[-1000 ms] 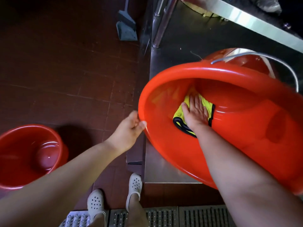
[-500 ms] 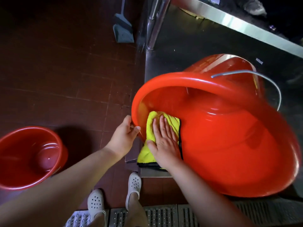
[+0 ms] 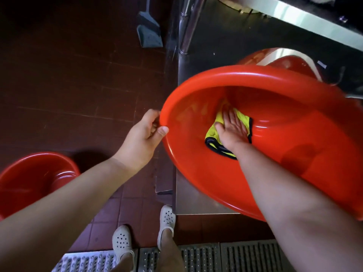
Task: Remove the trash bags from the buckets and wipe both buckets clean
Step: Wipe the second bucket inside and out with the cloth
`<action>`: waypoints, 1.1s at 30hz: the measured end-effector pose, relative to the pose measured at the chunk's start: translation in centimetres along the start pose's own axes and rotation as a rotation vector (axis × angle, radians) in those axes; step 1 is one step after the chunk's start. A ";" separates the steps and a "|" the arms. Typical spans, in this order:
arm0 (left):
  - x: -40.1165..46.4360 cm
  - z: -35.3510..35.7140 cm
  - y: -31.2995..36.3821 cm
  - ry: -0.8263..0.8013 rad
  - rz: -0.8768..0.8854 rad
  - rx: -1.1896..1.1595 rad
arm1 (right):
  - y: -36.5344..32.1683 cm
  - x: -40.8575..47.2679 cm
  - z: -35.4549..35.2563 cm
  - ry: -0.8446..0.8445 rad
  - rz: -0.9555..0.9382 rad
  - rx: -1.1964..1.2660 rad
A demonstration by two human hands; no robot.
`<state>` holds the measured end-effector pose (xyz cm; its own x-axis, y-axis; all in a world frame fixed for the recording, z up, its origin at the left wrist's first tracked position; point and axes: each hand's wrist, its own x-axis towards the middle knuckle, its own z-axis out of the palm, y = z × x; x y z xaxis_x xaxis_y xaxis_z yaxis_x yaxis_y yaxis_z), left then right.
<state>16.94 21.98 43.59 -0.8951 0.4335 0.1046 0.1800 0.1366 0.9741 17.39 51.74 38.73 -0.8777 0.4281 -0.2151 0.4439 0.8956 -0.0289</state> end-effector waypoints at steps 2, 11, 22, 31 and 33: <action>-0.3 0.7 -1.5 0.027 -0.067 -0.037 | -0.1 0.2 0.2 0.017 0.000 -0.020; -3.2 3.8 -4.1 -0.051 -0.358 -0.238 | -5.7 -6.0 1.1 0.051 -0.014 0.066; -2.9 3.3 -2.9 0.052 -0.269 -0.069 | -7.3 -11.0 1.5 0.066 -0.273 0.092; 1.1 -1.0 1.0 0.079 0.080 0.025 | -2.9 -0.6 -1.0 -0.009 -0.042 0.054; 1.0 -1.1 1.4 0.071 0.113 0.018 | -2.0 0.5 -1.1 -0.045 -0.001 0.047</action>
<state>15.82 21.68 45.26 -0.8949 0.3834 0.2282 0.2882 0.1063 0.9516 15.87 50.25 39.80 -0.8697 0.4206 -0.2583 0.4520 0.8889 -0.0746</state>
